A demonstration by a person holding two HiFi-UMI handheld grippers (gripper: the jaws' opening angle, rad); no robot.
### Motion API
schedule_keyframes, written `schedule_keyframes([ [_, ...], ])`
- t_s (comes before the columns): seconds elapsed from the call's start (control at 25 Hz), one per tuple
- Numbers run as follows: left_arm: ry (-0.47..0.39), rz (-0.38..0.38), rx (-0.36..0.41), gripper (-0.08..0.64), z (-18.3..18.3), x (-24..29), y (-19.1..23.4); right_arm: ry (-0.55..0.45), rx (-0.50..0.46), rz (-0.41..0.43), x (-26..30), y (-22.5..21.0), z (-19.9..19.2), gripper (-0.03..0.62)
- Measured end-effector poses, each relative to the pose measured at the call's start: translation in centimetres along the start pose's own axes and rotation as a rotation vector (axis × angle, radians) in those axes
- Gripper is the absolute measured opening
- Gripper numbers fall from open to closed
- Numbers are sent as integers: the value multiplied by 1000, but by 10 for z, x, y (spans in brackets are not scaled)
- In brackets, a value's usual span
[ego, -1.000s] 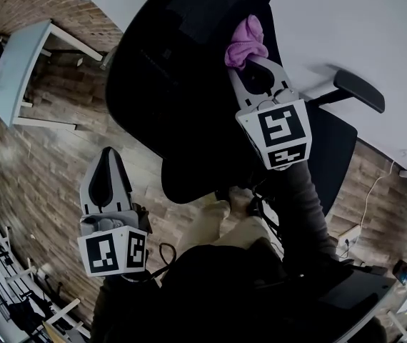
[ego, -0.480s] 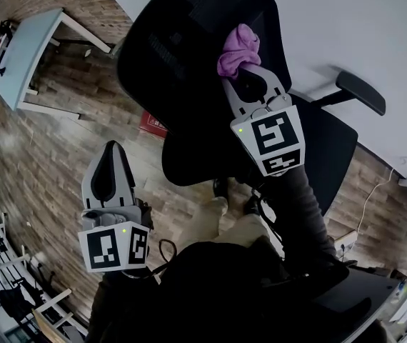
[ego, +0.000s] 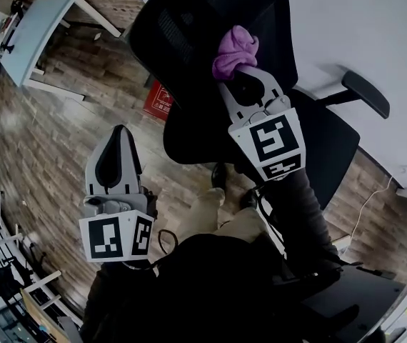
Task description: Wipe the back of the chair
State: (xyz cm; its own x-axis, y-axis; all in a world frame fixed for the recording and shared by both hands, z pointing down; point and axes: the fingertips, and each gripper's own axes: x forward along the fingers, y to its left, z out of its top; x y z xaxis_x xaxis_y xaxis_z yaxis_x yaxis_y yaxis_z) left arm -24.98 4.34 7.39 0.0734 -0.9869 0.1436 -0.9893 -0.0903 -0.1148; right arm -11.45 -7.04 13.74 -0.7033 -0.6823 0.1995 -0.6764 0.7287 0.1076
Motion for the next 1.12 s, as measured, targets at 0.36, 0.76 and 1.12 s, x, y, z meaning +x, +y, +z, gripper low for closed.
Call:
schedule_keyframes([
  [0.36, -5, 36, -6, 9, 3, -24, -3, -30, -17, 88, -11, 35, 13, 52],
  [0.76, -21, 66, -15, 9, 8, -50, -9, -53, -48, 153, -31, 65, 25, 52],
  [1.12, -29, 85, -17, 9, 8, -63, -14, -81, -83, 187, -44, 82, 34, 52],
])
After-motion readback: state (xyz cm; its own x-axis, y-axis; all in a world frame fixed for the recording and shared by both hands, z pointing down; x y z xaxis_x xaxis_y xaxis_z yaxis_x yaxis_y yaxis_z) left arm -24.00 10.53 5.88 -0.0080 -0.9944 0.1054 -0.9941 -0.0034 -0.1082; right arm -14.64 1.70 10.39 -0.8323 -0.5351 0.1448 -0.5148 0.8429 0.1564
